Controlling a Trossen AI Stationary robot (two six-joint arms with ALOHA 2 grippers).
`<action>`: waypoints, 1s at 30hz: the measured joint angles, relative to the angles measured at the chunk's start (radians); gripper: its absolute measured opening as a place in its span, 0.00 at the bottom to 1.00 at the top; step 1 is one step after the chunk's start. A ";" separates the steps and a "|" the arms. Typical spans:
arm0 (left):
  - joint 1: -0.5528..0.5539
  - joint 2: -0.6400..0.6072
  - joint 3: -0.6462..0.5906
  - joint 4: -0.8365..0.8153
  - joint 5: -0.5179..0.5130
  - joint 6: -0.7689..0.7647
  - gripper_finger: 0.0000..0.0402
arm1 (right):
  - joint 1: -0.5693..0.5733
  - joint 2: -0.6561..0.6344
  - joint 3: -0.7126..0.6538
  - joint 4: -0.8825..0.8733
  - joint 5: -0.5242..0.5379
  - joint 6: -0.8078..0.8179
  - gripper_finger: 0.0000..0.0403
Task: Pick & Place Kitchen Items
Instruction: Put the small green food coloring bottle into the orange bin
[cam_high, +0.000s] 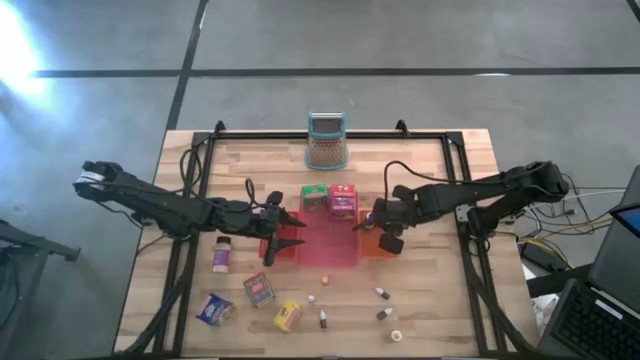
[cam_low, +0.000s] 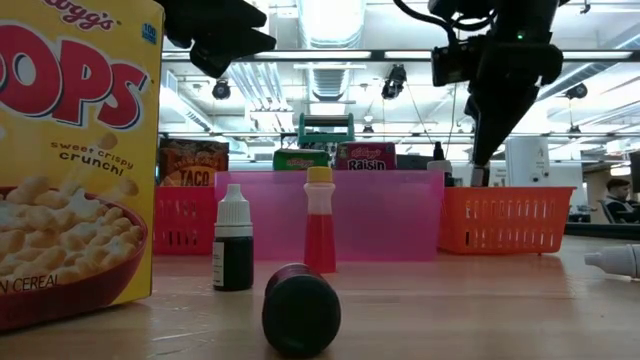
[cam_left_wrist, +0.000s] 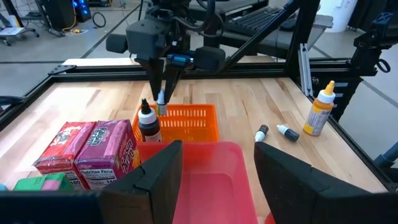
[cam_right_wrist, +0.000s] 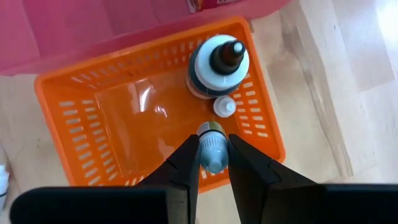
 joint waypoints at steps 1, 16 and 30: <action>0.000 0.000 0.000 0.000 0.000 0.000 0.51 | -0.002 0.000 -0.001 0.003 -0.002 -0.004 0.16; 0.000 0.000 0.000 0.000 0.000 0.000 0.51 | -0.078 0.002 -0.045 0.030 -0.045 -0.041 0.15; 0.000 0.000 0.000 0.000 0.000 0.000 0.51 | -0.120 0.002 -0.046 0.052 -0.110 -0.004 0.16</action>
